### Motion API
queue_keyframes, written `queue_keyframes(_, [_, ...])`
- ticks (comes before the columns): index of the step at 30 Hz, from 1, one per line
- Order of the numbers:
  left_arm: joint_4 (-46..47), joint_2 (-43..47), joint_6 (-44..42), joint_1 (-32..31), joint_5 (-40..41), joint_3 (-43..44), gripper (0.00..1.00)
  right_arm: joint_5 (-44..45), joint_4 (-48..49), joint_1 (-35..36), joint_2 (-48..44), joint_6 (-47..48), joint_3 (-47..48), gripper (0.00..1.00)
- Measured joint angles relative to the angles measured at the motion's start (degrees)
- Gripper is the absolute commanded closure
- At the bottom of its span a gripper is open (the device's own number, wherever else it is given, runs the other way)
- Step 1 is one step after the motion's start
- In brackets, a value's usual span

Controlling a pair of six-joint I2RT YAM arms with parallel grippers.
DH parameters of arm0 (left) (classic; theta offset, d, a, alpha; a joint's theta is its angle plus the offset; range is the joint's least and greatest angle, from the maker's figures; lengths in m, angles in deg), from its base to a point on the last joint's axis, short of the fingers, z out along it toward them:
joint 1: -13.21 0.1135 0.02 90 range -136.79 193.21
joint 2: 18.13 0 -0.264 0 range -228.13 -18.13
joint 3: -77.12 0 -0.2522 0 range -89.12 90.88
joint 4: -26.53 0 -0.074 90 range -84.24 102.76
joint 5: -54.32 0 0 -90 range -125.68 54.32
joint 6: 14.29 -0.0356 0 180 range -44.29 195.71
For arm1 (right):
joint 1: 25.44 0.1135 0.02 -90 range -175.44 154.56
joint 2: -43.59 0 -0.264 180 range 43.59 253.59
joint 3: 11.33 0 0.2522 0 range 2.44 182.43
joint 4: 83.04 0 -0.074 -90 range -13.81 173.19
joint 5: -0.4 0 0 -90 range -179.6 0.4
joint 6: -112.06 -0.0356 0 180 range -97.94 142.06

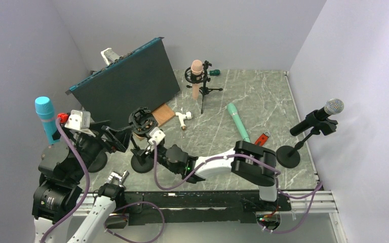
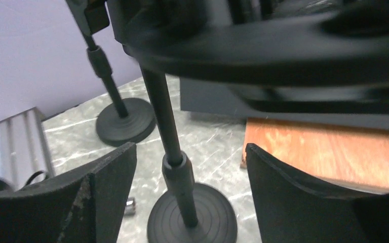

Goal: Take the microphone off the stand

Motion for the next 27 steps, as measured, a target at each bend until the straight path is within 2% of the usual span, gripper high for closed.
queue_keyframes(3, [-0.74, 0.02, -0.20, 0.00, 0.20, 0.02, 0.01, 1.38, -0.79, 0.35, 2.54, 3.54, 3.48, 0.45])
queue_keyframes(9, [-1.09, 0.66, -0.61, 0.00, 0.66, 0.09, 0.01, 5.18, -0.87, 1.46, 4.68, 8.90, 5.33, 0.66])
queue_keyframes(15, [-1.07, 0.70, -0.59, 0.00, 0.57, 0.15, 0.01, 7.17, 1.36, 1.88, 5.97, 11.28, 5.03, 1.00])
queue_keyframes(22, [-1.09, -1.81, -0.04, 0.00, -1.09, 0.17, 0.02, 4.15, 1.75, 0.22, 3.52, 11.28, 2.08, 1.00])
queue_keyframes(27, [-0.76, -5.70, 1.29, 0.00, -3.87, -0.33, 0.06, -3.08, -1.51, -4.02, -1.68, 10.03, -2.49, 1.00])
